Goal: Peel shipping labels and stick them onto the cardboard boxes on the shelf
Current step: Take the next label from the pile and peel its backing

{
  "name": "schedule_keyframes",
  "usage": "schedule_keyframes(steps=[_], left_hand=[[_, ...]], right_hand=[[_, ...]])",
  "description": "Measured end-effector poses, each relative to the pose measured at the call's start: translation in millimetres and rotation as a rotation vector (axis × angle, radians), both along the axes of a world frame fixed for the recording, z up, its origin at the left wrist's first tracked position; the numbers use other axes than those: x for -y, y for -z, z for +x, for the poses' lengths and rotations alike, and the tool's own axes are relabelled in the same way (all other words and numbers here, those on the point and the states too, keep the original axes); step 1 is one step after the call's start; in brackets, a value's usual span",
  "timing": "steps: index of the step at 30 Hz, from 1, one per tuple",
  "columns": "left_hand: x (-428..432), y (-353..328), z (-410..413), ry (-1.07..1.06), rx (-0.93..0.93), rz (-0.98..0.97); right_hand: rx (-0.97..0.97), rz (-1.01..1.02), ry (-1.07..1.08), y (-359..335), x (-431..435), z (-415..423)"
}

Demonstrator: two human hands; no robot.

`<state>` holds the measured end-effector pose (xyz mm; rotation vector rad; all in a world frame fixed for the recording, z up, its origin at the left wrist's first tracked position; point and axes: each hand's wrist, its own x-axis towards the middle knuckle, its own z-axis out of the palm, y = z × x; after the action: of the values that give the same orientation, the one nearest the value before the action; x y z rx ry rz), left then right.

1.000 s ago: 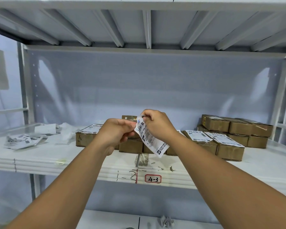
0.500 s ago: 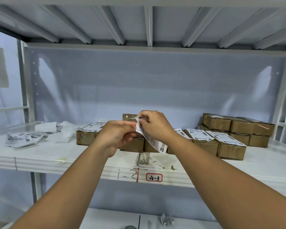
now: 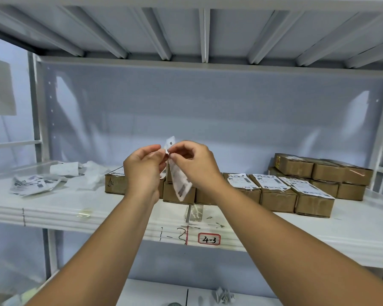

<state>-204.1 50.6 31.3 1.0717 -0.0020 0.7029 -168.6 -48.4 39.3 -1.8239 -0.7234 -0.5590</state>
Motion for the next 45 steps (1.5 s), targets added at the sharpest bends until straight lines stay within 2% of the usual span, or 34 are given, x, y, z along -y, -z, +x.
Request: schedule_keyframes(steps=[7,16,20,27,33,39,45], left_hand=[[-1.2,9.3,4.7,-0.195,0.022,0.168],[2.1,12.6,1.3,-0.252,0.026,0.234],[5.5,15.7,-2.6,-0.324,0.059,0.324],[8.9,15.9,-4.2,-0.381,0.091,0.429],[7.8,14.5,-6.1,-0.322,0.072,0.466],[4.5,13.1,-5.8,-0.272,0.078,0.480],[-1.5,16.0,-4.4,-0.266,0.075,0.490]], right_hand=[[0.023,0.043,0.026,3.7,-6.1,-7.2],[0.058,0.019,0.095,6.4,-7.7,-11.7],[0.026,0.058,0.096,7.0,-8.1,-13.3],[-0.093,0.142,0.094,4.5,-13.2,-16.7],[-0.122,0.088,0.122,2.2,-16.3,-17.6],[-0.256,0.187,0.089,2.2,-23.4,-18.4],[-0.497,0.332,-0.141,-4.6,-24.5,-29.2]])
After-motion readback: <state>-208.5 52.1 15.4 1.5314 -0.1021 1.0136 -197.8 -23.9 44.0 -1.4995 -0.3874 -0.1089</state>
